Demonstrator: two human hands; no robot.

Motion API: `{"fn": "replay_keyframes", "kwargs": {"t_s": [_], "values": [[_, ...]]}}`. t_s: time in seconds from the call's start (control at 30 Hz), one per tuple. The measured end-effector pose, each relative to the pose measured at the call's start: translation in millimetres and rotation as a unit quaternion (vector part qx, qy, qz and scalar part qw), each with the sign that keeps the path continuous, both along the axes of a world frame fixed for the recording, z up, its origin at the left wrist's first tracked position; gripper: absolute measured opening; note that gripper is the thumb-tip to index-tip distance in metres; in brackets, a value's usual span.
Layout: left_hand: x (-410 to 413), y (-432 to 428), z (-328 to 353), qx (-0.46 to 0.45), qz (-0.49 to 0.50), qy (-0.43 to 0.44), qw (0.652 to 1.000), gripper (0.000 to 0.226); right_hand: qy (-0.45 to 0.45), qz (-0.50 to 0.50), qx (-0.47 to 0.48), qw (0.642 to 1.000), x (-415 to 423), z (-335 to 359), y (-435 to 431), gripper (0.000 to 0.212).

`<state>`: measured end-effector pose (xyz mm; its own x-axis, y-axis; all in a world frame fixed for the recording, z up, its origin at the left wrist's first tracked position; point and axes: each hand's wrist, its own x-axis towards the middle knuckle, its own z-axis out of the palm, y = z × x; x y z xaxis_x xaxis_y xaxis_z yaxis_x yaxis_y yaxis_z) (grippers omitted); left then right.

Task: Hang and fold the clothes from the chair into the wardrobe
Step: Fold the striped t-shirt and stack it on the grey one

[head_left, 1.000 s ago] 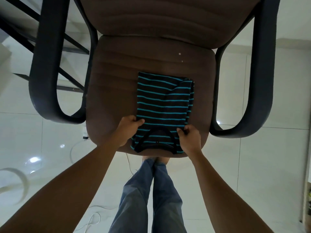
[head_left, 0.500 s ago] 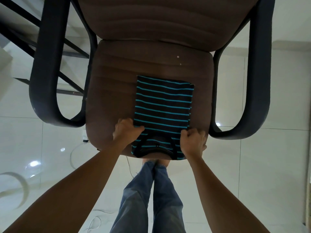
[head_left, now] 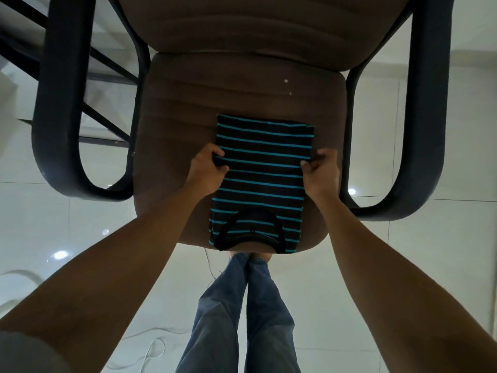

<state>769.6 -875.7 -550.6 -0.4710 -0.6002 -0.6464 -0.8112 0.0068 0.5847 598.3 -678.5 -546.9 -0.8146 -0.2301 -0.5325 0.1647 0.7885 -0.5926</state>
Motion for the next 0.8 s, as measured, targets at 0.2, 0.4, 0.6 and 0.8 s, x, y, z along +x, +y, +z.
{"fn": "replay_keyframes", "kwargs": {"t_s": [0.2,0.4,0.6,0.8], "values": [[23,21,4,0.005,-0.014,0.012,1.0,0.035,-0.037,0.054,0.018,0.998,51,13,2,0.06],[22,19,15,0.247,0.046,0.059,0.966,0.033,-0.121,0.082,-0.11,0.983,57,10,16,0.058],[11,14,51,0.251,0.06,0.09,0.962,0.042,-0.212,-0.012,-0.196,0.957,32,43,25,0.041],[-11,17,141,0.225,0.021,0.141,0.964,0.047,-0.232,-0.017,-0.259,0.938,6,127,39,0.05]]}}
